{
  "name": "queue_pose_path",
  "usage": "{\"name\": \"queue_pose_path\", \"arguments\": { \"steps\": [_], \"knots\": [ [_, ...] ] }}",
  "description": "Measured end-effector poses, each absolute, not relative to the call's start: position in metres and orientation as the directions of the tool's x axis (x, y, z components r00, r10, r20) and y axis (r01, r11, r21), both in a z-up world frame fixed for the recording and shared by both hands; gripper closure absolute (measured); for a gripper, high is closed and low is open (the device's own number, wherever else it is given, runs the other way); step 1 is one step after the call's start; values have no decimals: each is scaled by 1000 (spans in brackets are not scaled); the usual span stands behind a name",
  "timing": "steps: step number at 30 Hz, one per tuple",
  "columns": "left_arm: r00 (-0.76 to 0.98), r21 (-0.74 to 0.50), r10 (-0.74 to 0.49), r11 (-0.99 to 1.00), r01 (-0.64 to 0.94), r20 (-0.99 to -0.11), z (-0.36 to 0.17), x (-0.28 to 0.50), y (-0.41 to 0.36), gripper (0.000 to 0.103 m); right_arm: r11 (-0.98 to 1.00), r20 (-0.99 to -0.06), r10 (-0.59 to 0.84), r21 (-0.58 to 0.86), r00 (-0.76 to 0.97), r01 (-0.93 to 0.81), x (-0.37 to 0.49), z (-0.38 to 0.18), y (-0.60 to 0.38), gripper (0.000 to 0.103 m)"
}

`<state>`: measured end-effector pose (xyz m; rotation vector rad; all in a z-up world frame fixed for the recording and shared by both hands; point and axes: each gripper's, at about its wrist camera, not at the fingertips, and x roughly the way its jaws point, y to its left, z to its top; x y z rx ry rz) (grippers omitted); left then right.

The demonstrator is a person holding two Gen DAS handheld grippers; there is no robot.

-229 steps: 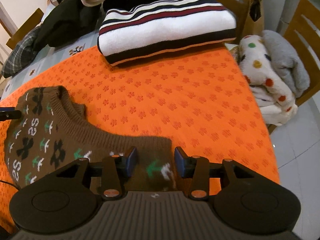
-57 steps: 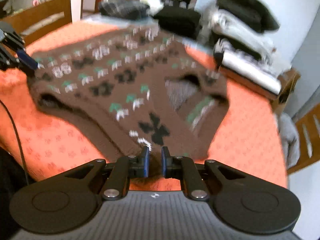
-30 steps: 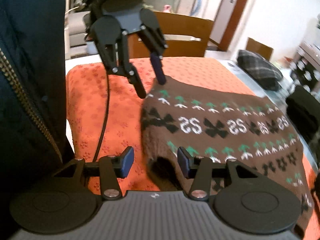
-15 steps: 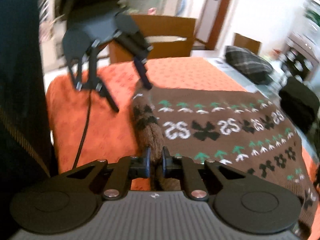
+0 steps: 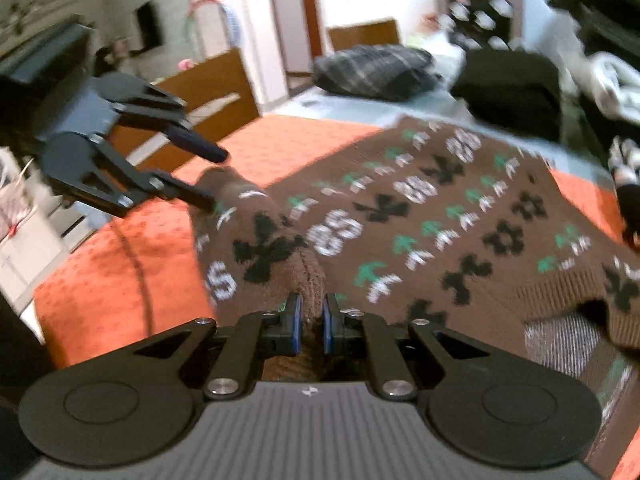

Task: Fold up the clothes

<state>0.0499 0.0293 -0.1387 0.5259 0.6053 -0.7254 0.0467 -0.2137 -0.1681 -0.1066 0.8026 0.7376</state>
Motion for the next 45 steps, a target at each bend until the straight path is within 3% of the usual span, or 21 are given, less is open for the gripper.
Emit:
{"name": "queue_pose_path", "arguments": {
  "steps": [5, 12, 15, 19, 31, 35, 45],
  "knots": [
    [547, 188, -475, 611, 769, -689, -148, 51, 6, 65, 798, -685, 526, 192, 504, -571, 56, -180, -218, 75],
    [491, 101, -433, 664, 741, -756, -175, 69, -3, 70, 778, -645, 549, 161, 531, -608, 33, -157, -215, 78],
    [480, 49, -440, 697, 716, -759, -176, 75, 1, 68, 772, -709, 518, 145, 479, -619, 35, -174, -203, 78],
    [488, 18, -457, 716, 698, -744, -166, 77, 10, 68, 776, -713, 522, 169, 469, -607, 41, -171, -205, 78],
    [549, 62, -375, 783, 619, -747, -130, 166, 25, 64, 853, -709, 439, 136, 551, -504, 116, -113, -270, 78],
    [559, 67, -371, 788, 612, -742, -125, 212, 24, 55, 863, -718, 419, 126, 556, -489, 155, -108, -285, 78],
    [527, 42, -399, 767, 641, -751, -132, 308, 1, 48, 853, -711, 460, 188, 533, -487, 264, -121, -299, 75]
  ]
}}
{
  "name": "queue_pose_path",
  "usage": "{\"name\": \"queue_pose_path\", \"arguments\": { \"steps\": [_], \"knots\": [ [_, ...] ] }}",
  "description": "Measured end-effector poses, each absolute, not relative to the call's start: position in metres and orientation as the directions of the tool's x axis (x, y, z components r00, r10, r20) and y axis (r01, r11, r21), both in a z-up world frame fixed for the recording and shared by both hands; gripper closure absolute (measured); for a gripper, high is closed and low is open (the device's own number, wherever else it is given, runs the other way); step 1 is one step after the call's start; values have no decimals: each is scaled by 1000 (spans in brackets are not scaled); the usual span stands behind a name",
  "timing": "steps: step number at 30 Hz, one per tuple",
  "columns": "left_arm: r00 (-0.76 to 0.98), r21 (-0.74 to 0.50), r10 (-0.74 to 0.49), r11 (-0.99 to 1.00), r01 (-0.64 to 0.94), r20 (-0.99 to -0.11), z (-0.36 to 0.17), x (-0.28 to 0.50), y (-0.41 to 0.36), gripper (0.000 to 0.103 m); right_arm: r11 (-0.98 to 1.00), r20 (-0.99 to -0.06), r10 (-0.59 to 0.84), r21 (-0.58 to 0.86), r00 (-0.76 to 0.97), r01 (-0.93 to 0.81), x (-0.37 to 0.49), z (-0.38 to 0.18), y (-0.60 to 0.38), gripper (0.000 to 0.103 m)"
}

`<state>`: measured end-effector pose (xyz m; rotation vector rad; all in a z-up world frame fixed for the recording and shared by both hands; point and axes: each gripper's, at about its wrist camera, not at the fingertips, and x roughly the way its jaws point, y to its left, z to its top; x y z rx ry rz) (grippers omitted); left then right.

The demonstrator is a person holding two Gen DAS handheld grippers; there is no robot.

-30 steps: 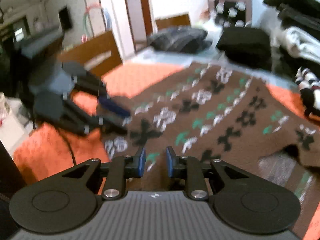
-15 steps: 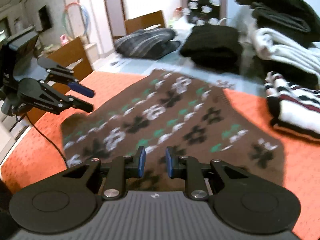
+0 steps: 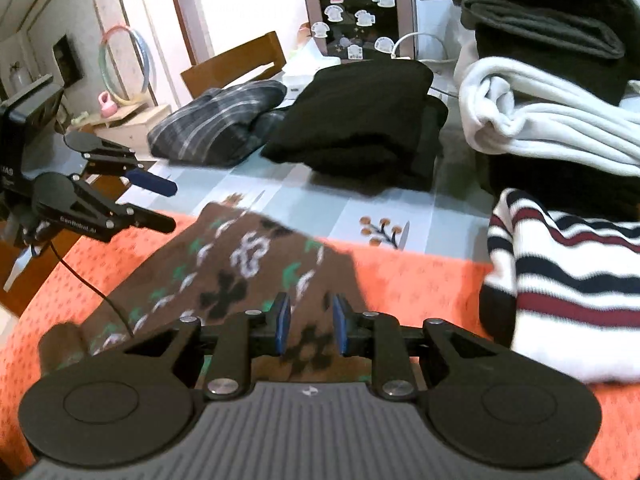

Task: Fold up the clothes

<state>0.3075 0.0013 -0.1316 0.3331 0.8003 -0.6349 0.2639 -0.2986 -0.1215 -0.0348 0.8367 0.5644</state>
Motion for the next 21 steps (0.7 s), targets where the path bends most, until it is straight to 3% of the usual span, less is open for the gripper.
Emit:
{"name": "queue_pose_path", "arguments": {
  "steps": [8, 18, 19, 20, 21],
  "knots": [
    [439, 4, -429, 711, 703, -789, -160, 357, -18, 42, 813, -745, 476, 170, 468, -556, 330, -151, -285, 60],
    [360, -66, -464, 681, 729, -809, -180, 373, -17, 43, 745, -784, 515, 208, 348, -634, 361, -184, -267, 60],
    [355, -74, -470, 679, 731, -808, -180, 373, -17, 48, 742, -782, 517, 206, 348, -638, 360, -183, -266, 71],
    [353, -77, -480, 671, 737, -803, -180, 372, -17, 63, 739, -781, 515, 196, 353, -645, 357, -182, -265, 78],
    [365, -69, -489, 666, 742, -792, -177, 369, -16, 72, 737, -780, 509, 176, 365, -652, 353, -180, -262, 80]
  ]
}}
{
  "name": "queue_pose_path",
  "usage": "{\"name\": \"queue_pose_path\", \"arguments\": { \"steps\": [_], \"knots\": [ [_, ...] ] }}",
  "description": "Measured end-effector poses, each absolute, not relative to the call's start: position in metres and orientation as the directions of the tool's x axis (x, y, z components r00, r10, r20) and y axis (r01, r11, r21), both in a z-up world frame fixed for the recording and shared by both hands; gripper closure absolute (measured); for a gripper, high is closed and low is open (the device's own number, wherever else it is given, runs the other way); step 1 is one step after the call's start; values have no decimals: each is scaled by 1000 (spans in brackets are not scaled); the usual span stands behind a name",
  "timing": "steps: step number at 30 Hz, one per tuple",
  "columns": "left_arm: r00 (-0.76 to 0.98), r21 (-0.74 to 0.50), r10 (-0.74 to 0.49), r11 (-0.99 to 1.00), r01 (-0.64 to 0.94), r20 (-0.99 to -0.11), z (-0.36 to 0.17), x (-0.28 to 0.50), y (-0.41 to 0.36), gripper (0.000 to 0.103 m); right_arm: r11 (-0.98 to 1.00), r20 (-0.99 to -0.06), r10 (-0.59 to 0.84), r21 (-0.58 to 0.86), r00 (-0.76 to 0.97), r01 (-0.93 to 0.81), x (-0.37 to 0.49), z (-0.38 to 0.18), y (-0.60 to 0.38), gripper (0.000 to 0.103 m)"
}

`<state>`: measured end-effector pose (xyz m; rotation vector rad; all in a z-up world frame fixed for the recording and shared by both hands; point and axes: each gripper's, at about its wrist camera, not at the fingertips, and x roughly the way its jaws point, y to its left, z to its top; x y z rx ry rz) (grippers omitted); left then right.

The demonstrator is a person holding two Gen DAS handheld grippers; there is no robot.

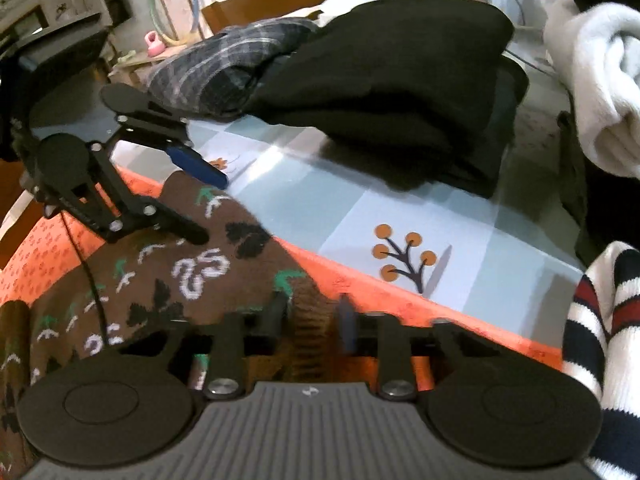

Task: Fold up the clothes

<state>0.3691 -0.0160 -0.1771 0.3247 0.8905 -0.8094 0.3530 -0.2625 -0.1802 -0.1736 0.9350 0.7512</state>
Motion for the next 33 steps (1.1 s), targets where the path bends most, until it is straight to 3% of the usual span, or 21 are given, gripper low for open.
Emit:
{"name": "queue_pose_path", "arguments": {
  "steps": [1, 5, 14, 20, 27, 33],
  "knots": [
    [393, -48, -493, 668, 742, -776, -173, 365, -15, 88, 736, -778, 502, 156, 378, -658, 349, -177, -261, 84],
    [430, -13, -524, 645, 764, -735, -152, 345, -9, 93, 746, -739, 504, 112, 448, -656, 325, -155, -264, 94],
    [405, 51, -565, 538, 841, -719, -109, 270, 4, 94, 687, -678, 505, -59, 534, -724, 228, -110, -248, 95],
    [339, 66, -521, 472, 879, -783, -129, 217, 5, 93, 627, -688, 497, -137, 529, -767, 163, -125, -228, 95],
    [323, 34, -480, 519, 854, -816, -161, 198, 6, 85, 585, -752, 464, -137, 468, -799, 129, -169, -209, 89],
    [375, -12, -534, 586, 810, -758, -132, 195, 15, 80, 639, -706, 504, -83, 498, -764, 131, -135, -222, 86]
  ]
}}
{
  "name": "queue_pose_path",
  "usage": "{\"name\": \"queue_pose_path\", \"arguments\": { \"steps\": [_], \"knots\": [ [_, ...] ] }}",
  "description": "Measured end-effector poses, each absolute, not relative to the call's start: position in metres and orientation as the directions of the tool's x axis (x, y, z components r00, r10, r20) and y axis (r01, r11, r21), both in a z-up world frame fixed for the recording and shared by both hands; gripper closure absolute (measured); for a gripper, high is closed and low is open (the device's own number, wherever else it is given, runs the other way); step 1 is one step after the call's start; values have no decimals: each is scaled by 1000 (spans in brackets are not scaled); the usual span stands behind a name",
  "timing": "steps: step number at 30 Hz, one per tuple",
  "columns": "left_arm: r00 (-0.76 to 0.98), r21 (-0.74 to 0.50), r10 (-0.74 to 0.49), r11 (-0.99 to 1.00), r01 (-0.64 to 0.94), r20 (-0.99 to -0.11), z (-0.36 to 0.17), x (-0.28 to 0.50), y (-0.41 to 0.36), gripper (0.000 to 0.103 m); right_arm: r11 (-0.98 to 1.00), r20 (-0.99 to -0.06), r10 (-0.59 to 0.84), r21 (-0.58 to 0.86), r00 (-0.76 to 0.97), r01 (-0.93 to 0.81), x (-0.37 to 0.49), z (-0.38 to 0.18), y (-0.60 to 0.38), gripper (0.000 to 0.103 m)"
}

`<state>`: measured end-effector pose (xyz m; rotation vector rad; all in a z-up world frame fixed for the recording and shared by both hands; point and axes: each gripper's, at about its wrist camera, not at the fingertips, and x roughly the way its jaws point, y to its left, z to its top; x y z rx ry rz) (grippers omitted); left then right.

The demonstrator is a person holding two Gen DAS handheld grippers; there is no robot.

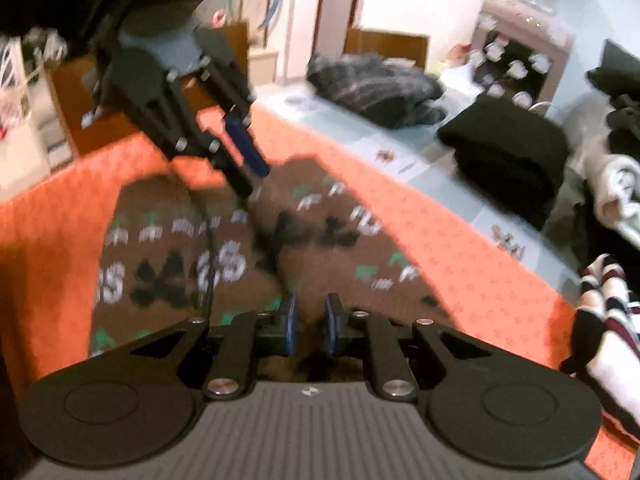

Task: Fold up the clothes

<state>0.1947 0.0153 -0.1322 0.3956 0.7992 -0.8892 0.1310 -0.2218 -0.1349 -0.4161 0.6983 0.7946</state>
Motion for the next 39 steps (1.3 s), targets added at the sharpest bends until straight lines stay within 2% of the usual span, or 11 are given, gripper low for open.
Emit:
{"name": "queue_pose_path", "arguments": {
  "steps": [4, 6, 8, 10, 13, 18, 19, 20, 26, 32, 39],
  "knots": [
    [386, -47, -547, 617, 786, -743, -133, 197, 5, 80, 707, -675, 490, -63, 552, -705, 151, -125, -228, 81],
    [383, -19, -532, 602, 798, -756, -140, 196, -6, 72, 728, -684, 460, -75, 566, -682, 159, -128, -231, 80],
    [374, 2, -527, 577, 816, -763, -147, 193, -13, 55, 749, -696, 428, -83, 577, -657, 163, -129, -241, 71],
    [370, 24, -524, 553, 833, -767, -152, 190, -18, 51, 772, -707, 398, -86, 584, -630, 165, -129, -256, 64],
    [372, 59, -517, 524, 850, -771, -159, 187, -23, 51, 803, -726, 340, -106, 597, -586, 164, -128, -282, 60],
    [389, 116, -505, 489, 865, -770, -165, 187, -29, 51, 862, -732, 211, -172, 648, -476, 166, -126, -328, 44],
    [391, 120, -506, 487, 865, -769, -165, 187, -29, 53, 872, -734, 192, -177, 652, -457, 166, -126, -337, 37],
    [392, 122, -506, 486, 865, -768, -165, 187, -30, 60, 879, -739, 185, -171, 648, -446, 168, -126, -344, 34],
    [433, 132, -502, 528, 839, -748, -163, 195, -30, 84, 899, -773, 254, -33, 581, -437, 181, -133, -377, 34],
    [477, 145, -478, 577, 804, -737, -162, 208, -30, 87, 887, -777, 356, 106, 519, -450, 191, -133, -394, 34],
    [500, 164, -493, 576, 801, -712, -158, 206, -30, 88, 892, -815, 336, 113, 473, -439, 194, -143, -403, 34]
  ]
}}
